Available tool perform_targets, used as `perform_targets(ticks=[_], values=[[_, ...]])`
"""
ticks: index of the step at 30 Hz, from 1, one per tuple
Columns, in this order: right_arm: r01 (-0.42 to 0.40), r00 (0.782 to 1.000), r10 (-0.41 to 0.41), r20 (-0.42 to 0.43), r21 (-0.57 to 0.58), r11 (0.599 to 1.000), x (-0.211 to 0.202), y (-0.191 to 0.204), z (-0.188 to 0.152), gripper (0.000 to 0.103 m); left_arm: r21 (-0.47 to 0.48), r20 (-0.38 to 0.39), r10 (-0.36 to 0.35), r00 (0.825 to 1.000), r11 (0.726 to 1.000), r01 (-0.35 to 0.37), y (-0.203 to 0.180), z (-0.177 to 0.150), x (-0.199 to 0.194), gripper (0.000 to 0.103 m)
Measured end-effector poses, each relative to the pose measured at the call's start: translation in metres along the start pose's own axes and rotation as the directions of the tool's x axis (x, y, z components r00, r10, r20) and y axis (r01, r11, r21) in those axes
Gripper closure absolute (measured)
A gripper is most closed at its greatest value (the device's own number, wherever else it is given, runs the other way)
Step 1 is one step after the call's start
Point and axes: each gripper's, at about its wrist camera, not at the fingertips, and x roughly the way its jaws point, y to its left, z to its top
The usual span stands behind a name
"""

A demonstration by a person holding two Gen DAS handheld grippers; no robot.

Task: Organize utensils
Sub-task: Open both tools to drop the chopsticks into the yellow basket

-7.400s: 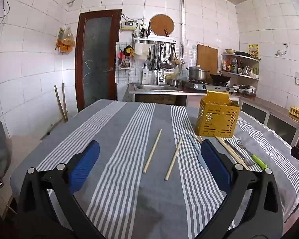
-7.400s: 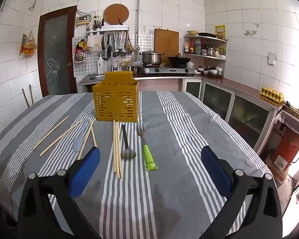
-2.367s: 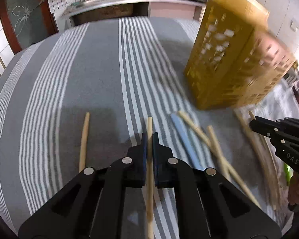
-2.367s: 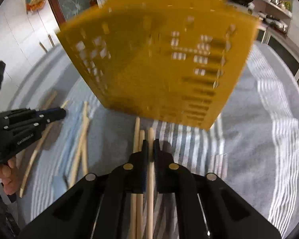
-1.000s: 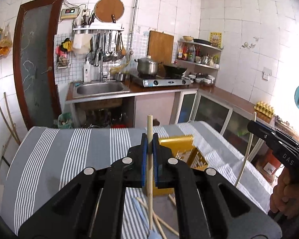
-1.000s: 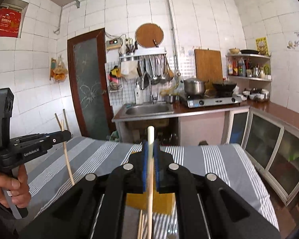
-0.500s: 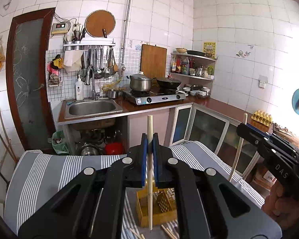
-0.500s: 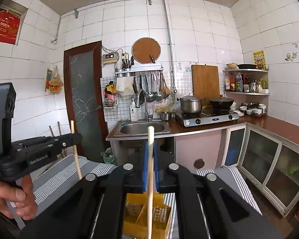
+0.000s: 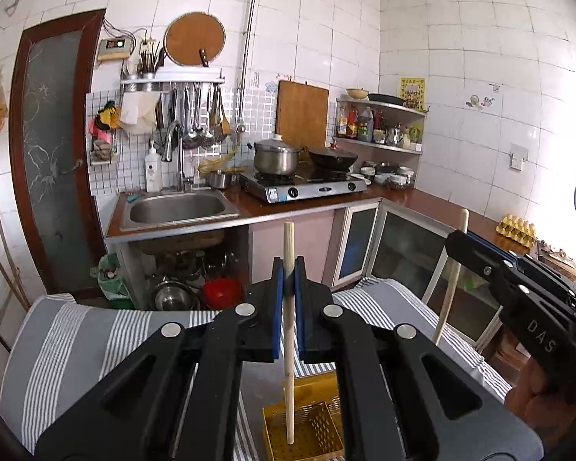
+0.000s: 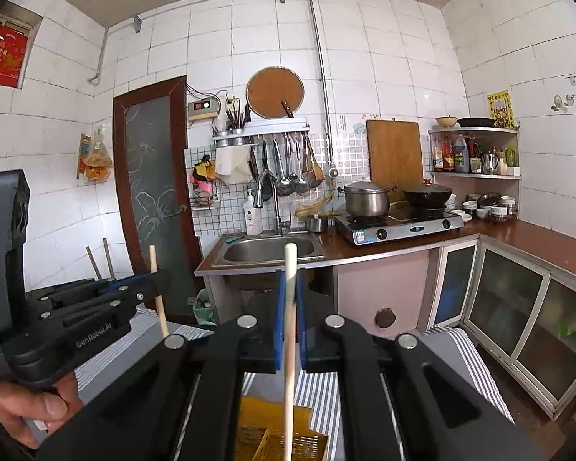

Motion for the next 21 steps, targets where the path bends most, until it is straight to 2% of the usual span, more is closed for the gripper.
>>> perform_targets(ticks=[3, 6, 7, 8, 9, 10, 17, 21], values=[[0.001, 1.0, -0.001, -0.023, 0.007, 1.0, 0.012, -0.004, -0.01, 0.097, -0.009, -0.023, 0.002, 1.0, 1.0, -0.002, 0.002, -0.008, 0.013, 0.099], [-0.009, 0.996, 0.01, -0.087, 0.017, 1.0, 0.029, -0.005, -0.023, 0.094, -0.014, -0.065, 0.009, 0.998, 1.0, -0.01, 0.005, -0.02, 0.027, 0.099], [-0.009, 0.994, 0.01, -0.108, 0.017, 1.0, 0.033, -0.006, -0.028, 0.084, -0.015, -0.092, 0.012, 0.996, 1.0, -0.014, 0.007, -0.026, 0.033, 0.096], [0.003, 0.992, 0.0, -0.123, 0.022, 1.0, 0.036, -0.007, -0.033, 0.069, -0.024, -0.119, 0.012, 0.993, 1.0, -0.015, 0.01, -0.031, 0.038, 0.086], [0.01, 0.992, -0.007, -0.122, 0.029, 1.0, 0.036, -0.01, -0.036, 0.063, -0.033, -0.128, 0.011, 0.992, 0.999, -0.015, 0.013, -0.034, 0.041, 0.076], [0.018, 0.992, -0.013, -0.122, 0.04, 0.999, 0.035, -0.013, -0.038, 0.06, -0.036, -0.132, 0.015, 0.991, 0.999, -0.02, 0.017, -0.038, 0.041, 0.074], [0.072, 0.991, -0.067, -0.118, 0.04, 0.997, 0.017, -0.028, -0.042, 0.06, -0.041, -0.123, 0.033, 0.992, 0.998, -0.038, 0.036, -0.044, 0.019, 0.071], [0.095, 0.986, -0.09, -0.139, 0.023, 0.995, -0.004, -0.035, -0.057, 0.06, -0.046, -0.133, 0.06, 0.989, 0.997, -0.067, 0.059, -0.063, -0.003, 0.068]])
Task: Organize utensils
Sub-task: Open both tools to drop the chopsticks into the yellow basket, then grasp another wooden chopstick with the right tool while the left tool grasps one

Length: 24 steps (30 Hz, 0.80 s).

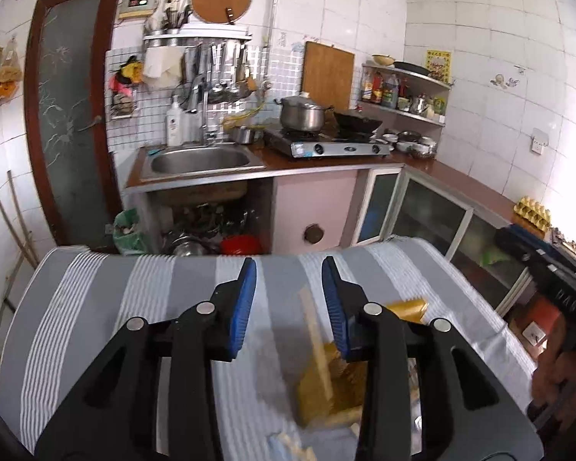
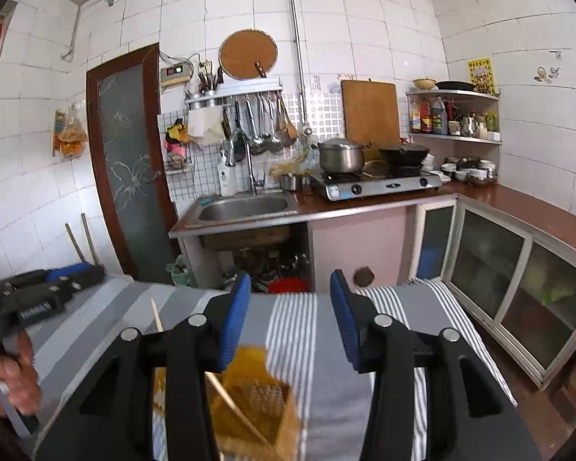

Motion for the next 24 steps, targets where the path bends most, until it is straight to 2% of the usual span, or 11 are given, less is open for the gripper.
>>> perform_targets(ticks=[9, 12, 15, 20, 24], values=[[0.026, 0.997, -0.027, -0.067, -0.019, 0.999, -0.053, -0.002, -0.064, 0.06, -0.013, -0.065, 0.11, 0.992, 0.994, -0.111, 0.053, -0.09, -0.039, 0.066], [0.025, 0.995, -0.025, -0.099, 0.004, 1.0, -0.069, 0.002, -0.09, 0.06, -0.054, -0.087, 0.127, 0.988, 0.99, -0.132, 0.07, -0.121, -0.053, 0.063], [0.026, 0.99, -0.023, -0.138, 0.023, 0.999, -0.079, 0.008, -0.115, 0.06, -0.047, -0.104, 0.156, 0.982, 0.986, -0.162, 0.076, -0.149, -0.066, 0.063], [0.028, 0.978, -0.015, -0.207, 0.058, 0.998, -0.096, 0.008, -0.161, 0.06, -0.063, -0.147, 0.135, 0.98, 0.987, -0.146, 0.083, -0.186, -0.078, 0.063], [0.033, 0.966, -0.016, -0.256, 0.065, 0.997, -0.097, 0.008, -0.184, 0.06, -0.049, -0.165, 0.163, 0.973, 0.984, -0.173, 0.086, -0.208, -0.086, 0.063]])
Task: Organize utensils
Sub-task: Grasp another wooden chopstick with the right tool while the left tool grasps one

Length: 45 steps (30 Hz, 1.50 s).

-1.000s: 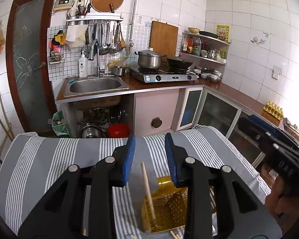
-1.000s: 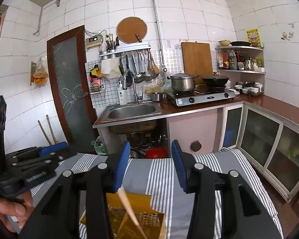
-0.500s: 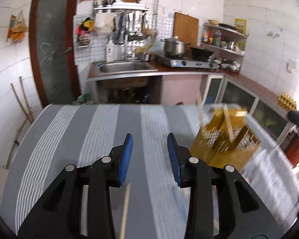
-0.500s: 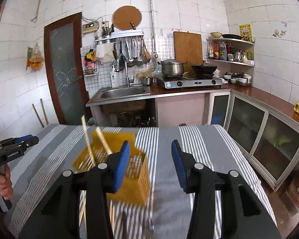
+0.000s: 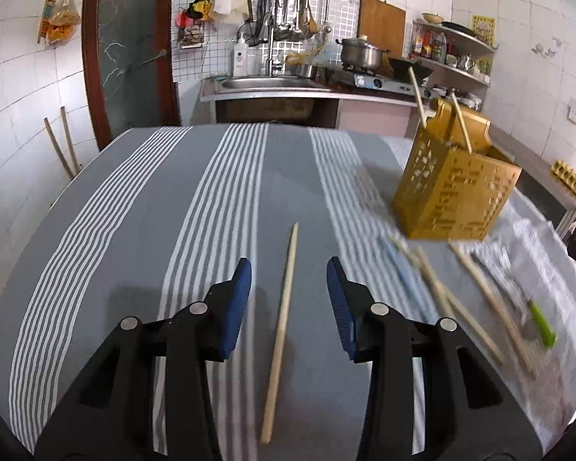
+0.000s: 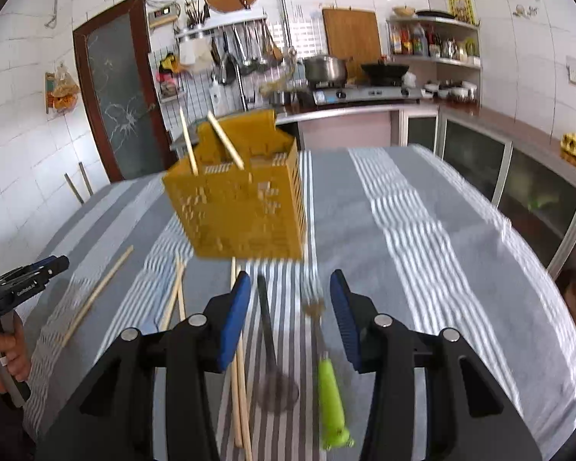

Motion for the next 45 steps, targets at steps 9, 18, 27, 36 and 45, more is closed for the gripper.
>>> perform_targets(ticks=[9, 18, 27, 36, 45], values=[[-0.021, 0.998, 0.019, -0.053, -0.041, 0.999, 0.022, 0.012, -0.006, 0.061, -0.009, -0.033, 0.011, 0.999, 1.0, -0.011, 0.006, -0.008, 0.01, 0.063], [-0.059, 0.986, 0.044, -0.158, -0.093, 0.994, 0.068, 0.031, -0.004, 0.073, -0.003, -0.081, 0.014, 0.997, 1.0, -0.014, 0.012, 0.001, 0.036, 0.063], [-0.097, 0.964, 0.066, -0.257, -0.113, 0.989, 0.113, 0.042, -0.005, 0.083, 0.03, -0.162, -0.002, 0.987, 1.0, 0.007, 0.009, 0.008, 0.068, 0.063], [-0.094, 0.953, 0.043, -0.301, -0.158, 0.983, 0.133, 0.054, -0.006, 0.083, 0.064, -0.217, 0.005, 0.976, 0.998, 0.009, 0.004, 0.016, 0.09, 0.063], [-0.092, 0.938, 0.024, -0.346, -0.181, 0.979, 0.152, 0.069, -0.005, 0.083, 0.071, -0.281, -0.01, 0.96, 0.997, 0.031, -0.001, 0.019, 0.119, 0.063]])
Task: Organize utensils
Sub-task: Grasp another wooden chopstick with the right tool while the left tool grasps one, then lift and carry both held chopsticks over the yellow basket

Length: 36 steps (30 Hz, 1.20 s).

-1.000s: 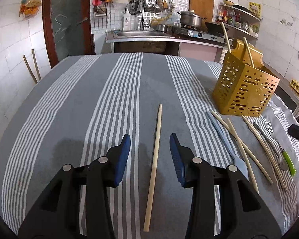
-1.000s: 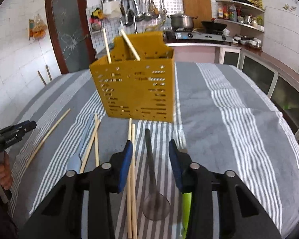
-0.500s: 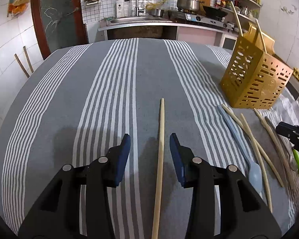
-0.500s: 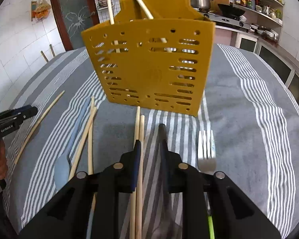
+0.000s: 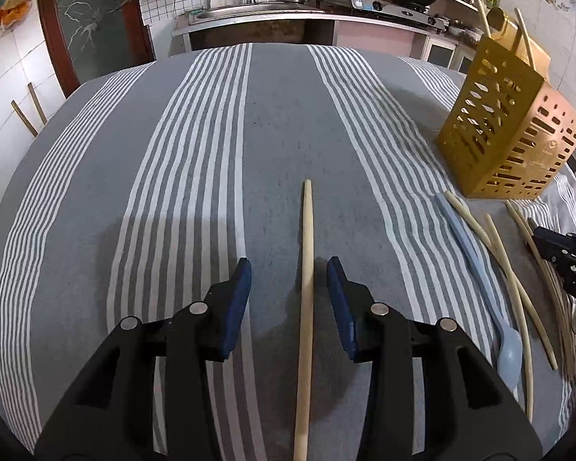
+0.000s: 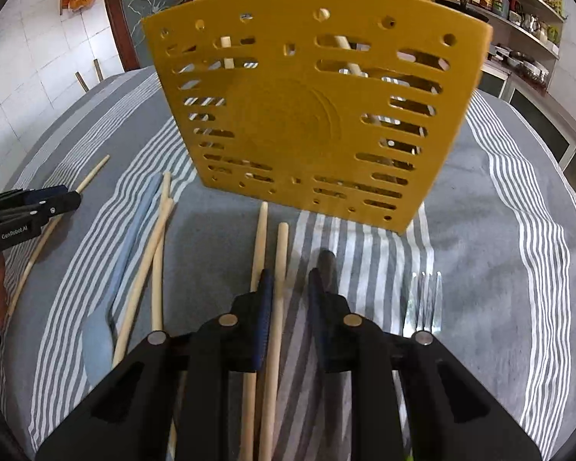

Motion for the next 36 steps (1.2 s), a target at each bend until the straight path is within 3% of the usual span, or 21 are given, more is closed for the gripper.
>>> perform_targets(ticks=[8, 10, 12, 13, 20, 25, 36], values=[[0.015, 0.999, -0.016, -0.05, -0.015, 1.0, 0.016, 0.01, 0.018, 0.084, 0.039, -0.029, -0.012, 1.0, 0.999, 0.014, -0.01, 0.015, 0.016, 0.066], [0.013, 0.998, -0.014, -0.057, -0.007, 1.0, 0.017, 0.009, 0.021, 0.088, 0.034, -0.032, -0.009, 0.999, 0.999, 0.01, -0.009, 0.018, 0.019, 0.074], [0.011, 0.998, -0.011, -0.058, 0.002, 1.0, 0.019, 0.009, 0.024, 0.096, 0.032, -0.036, -0.006, 0.999, 0.999, 0.008, -0.009, 0.022, 0.021, 0.096], [0.008, 0.998, -0.008, -0.056, 0.006, 1.0, 0.019, 0.008, 0.024, 0.097, 0.031, -0.042, -0.009, 0.999, 0.999, 0.01, -0.009, 0.023, 0.022, 0.099], [-0.04, 0.999, 0.04, 0.005, 0.041, 0.998, 0.003, 0.004, 0.032, 0.097, 0.004, -0.029, -0.027, 0.999, 1.0, 0.027, -0.006, 0.025, 0.011, 0.099], [-0.069, 0.994, 0.065, 0.085, 0.042, 0.997, -0.027, 0.003, 0.036, 0.097, -0.004, 0.044, -0.033, 0.998, 0.999, 0.033, -0.008, 0.029, -0.018, 0.099], [-0.129, 0.954, 0.109, 0.278, 0.056, 0.99, -0.095, -0.02, 0.034, 0.097, 0.003, 0.178, -0.07, 0.982, 0.997, 0.071, -0.022, 0.032, -0.084, 0.098]])
